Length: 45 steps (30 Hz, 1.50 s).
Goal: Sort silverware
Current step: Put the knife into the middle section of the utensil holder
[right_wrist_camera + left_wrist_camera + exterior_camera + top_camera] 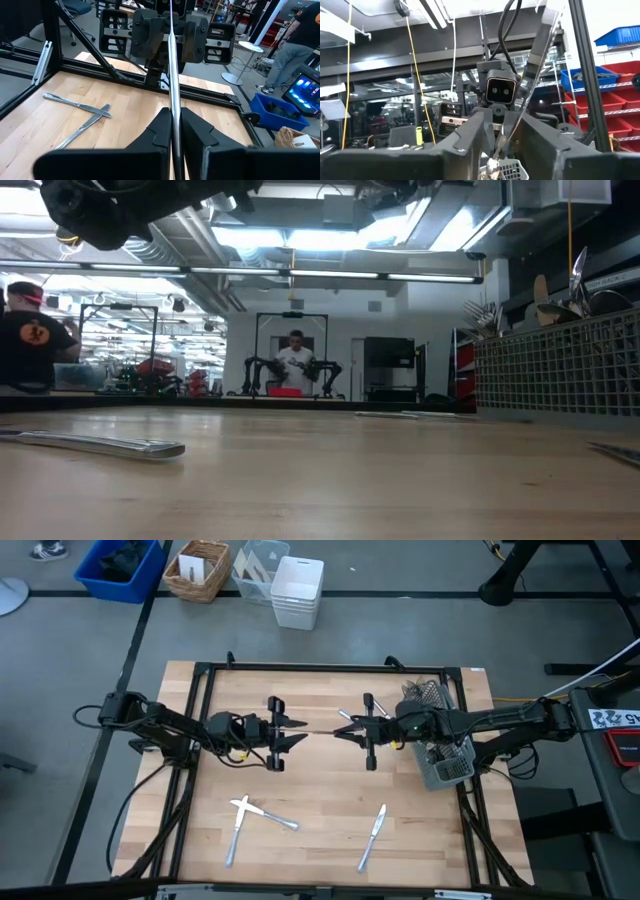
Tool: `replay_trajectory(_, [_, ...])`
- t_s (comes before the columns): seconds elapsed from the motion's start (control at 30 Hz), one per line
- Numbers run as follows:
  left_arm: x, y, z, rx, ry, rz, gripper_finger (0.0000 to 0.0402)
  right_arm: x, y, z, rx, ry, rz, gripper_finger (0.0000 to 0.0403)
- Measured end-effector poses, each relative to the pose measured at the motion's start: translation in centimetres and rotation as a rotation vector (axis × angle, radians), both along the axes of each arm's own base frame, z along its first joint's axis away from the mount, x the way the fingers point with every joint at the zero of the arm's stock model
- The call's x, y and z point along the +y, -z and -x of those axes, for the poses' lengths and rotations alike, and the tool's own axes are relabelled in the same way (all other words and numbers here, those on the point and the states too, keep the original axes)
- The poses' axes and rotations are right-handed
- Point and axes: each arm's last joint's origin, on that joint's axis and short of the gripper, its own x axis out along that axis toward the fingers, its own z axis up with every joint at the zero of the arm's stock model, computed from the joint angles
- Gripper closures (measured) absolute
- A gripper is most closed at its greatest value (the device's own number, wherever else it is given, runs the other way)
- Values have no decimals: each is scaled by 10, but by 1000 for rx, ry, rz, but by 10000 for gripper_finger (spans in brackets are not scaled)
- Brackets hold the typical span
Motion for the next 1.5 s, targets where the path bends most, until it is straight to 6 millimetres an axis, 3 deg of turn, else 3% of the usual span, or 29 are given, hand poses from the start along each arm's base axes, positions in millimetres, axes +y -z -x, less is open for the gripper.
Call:
replay_trajectory(0.23, [1,-1,0,-6,-4,-5,391,0,0,0,4,0,0,373])
replay_trajectory(0.5, [1,0,0,-5,-5,-1,398,0,0,0,3,2,-9,359])
replay_trajectory(0.8, [2,3,-1,30,-20,7,400,0,0,1,0,4,-22,305])
replay_trajectory(1.0, [6,9,-6,101,-37,67,400,-1,-22,20,-76,20,-16,291])
replay_trajectory(1.1, [10,11,-19,121,-42,91,401,-4,-37,39,-128,76,2,290])
replay_trajectory(1.23, [16,15,-51,170,-60,99,401,-7,-52,64,-162,142,17,290])
replay_trajectory(1.5, [36,14,-133,149,-66,77,401,-9,-49,87,-44,148,26,290])
